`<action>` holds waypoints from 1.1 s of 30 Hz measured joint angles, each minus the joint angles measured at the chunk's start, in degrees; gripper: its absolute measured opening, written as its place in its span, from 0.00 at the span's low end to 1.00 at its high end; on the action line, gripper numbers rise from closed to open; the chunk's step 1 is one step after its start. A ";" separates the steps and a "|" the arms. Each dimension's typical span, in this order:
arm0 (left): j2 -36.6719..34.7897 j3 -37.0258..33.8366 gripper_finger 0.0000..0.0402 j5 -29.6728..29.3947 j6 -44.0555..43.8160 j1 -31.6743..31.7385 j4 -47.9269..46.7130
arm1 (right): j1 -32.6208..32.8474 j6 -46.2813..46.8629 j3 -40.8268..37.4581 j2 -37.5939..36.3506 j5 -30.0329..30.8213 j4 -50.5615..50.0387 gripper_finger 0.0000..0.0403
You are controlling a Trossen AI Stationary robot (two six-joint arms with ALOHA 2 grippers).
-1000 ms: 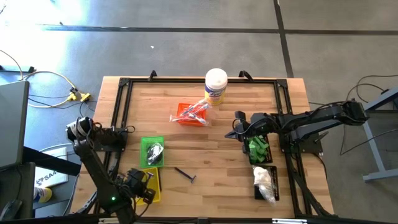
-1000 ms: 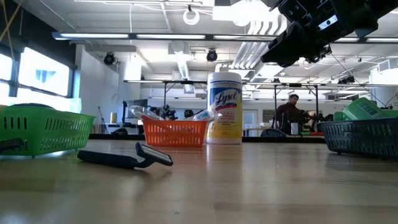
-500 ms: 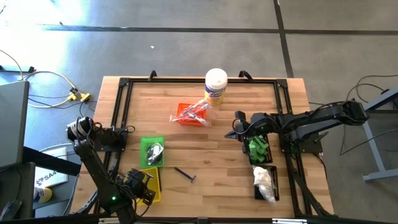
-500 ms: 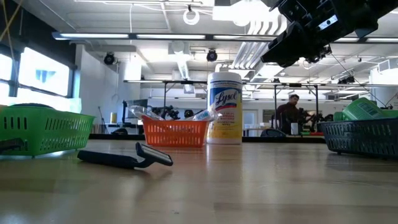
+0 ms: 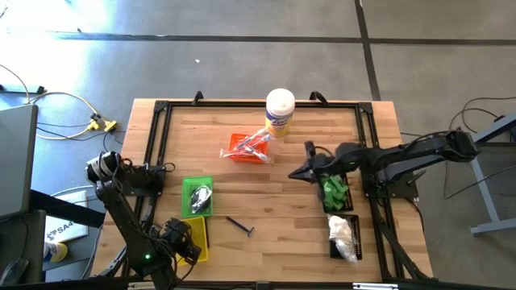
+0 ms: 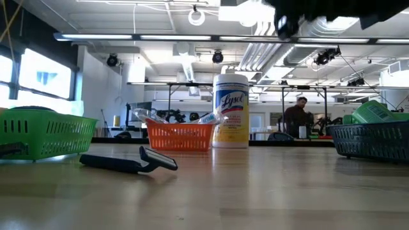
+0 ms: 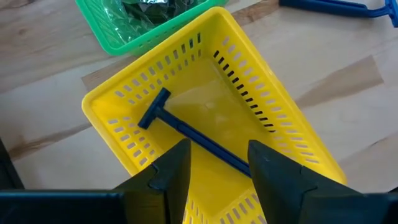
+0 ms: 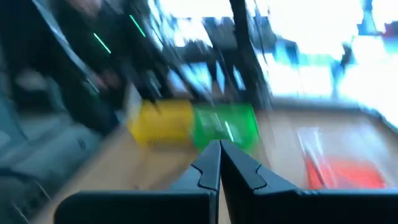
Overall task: Pick & Place Travel size toiletries
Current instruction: Put the blue razor into the yellow bin
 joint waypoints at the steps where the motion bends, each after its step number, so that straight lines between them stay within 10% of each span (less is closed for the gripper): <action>1: 0.00 0.00 0.39 -0.02 0.00 0.00 -0.15 | 0.24 -1.21 0.04 -0.80 -1.33 2.74 0.01; 15: 0.00 0.00 0.39 -1.08 0.02 0.00 -0.83 | 0.24 -3.36 0.02 -5.88 -3.90 -12.55 0.01; 25: 0.00 0.00 0.38 -29.42 6.59 0.07 0.49 | 0.24 -4.32 0.00 -0.41 -3.83 -12.65 0.01; 33: 0.75 -0.04 0.38 -35.01 23.41 4.15 11.75 | 0.24 -4.43 0.02 -0.41 -3.85 -12.18 0.01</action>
